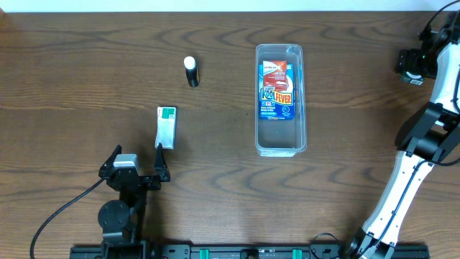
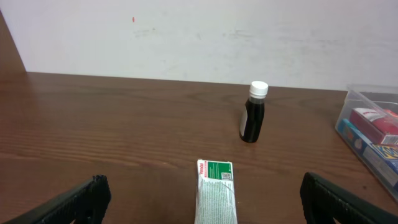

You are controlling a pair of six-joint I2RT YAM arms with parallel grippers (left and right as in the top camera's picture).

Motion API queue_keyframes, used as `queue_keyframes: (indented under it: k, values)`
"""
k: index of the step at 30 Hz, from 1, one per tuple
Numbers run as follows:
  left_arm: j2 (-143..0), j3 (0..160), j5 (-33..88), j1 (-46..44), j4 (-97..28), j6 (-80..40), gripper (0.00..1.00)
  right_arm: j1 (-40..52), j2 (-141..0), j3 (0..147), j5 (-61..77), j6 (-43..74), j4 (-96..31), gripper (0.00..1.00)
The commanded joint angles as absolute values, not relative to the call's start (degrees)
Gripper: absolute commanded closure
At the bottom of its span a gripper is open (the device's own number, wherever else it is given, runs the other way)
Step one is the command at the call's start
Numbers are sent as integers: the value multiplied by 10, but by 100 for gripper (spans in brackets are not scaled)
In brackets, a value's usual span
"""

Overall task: Pack container
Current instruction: 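Move the right gripper to the green Zam-Buk tin and grasp it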

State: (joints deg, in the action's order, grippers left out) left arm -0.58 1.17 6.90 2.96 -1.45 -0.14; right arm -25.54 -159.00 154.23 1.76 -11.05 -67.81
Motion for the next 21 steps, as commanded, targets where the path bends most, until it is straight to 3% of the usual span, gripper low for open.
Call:
queue_keyframes:
  k: [1,8,15,18,21]
  values:
    - [-2,2,75,33,-34,2,2,-261,-1605,1528,22,-119,-674,5]
    - [-2,2,75,33,-34,2,2,-262,-1605,1515,22,-119,-665,5]
    - [-2,2,75,33,-34,2,2,-264,-1605,1515,15,-118,-660,13]
    - [-2,2,75,33,-34,2,2,-265,-1604,1515,15,-118,-655,20]
    - [-2,2,75,33,-34,2,2,-265,-1604,1515,15,-118,-655,38]
